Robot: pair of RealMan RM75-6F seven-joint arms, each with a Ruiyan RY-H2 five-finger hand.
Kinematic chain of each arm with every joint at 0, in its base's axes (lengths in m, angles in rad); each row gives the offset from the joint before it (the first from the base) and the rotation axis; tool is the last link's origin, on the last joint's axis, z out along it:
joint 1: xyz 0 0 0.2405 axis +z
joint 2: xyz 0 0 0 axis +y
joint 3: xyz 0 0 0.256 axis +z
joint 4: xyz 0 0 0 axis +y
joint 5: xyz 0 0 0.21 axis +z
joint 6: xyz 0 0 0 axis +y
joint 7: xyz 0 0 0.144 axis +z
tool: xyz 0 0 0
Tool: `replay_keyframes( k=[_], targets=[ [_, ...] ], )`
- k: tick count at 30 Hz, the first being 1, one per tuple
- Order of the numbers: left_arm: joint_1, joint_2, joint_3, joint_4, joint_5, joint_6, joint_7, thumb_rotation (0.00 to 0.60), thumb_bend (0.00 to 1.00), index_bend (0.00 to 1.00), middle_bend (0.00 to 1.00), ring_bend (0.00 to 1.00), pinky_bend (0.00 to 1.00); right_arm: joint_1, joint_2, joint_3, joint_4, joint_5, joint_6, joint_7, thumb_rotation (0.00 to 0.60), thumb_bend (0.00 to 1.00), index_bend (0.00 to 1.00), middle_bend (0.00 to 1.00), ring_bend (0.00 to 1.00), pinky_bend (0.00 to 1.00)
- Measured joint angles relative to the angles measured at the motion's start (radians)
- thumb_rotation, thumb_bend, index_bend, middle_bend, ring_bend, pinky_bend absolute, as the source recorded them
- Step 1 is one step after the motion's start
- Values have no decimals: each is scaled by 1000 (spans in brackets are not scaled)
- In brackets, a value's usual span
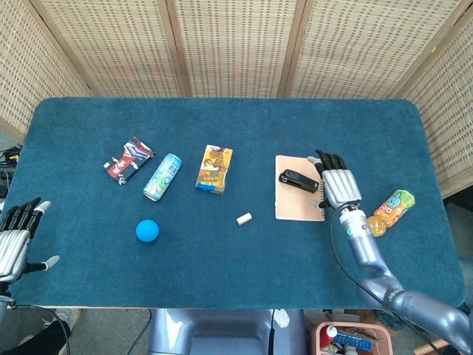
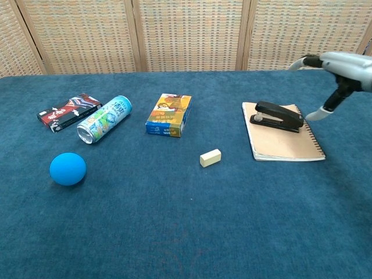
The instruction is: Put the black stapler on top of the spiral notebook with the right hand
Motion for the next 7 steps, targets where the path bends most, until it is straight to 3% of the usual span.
replay_keyframes(
  k=[7],
  targets=[
    [8, -14, 4, 8, 14, 17, -12, 600, 27, 0, 0, 0, 0, -196, 216, -108, -237, -153, 205, 85, 600, 0, 0, 0, 0, 0]
  ],
)
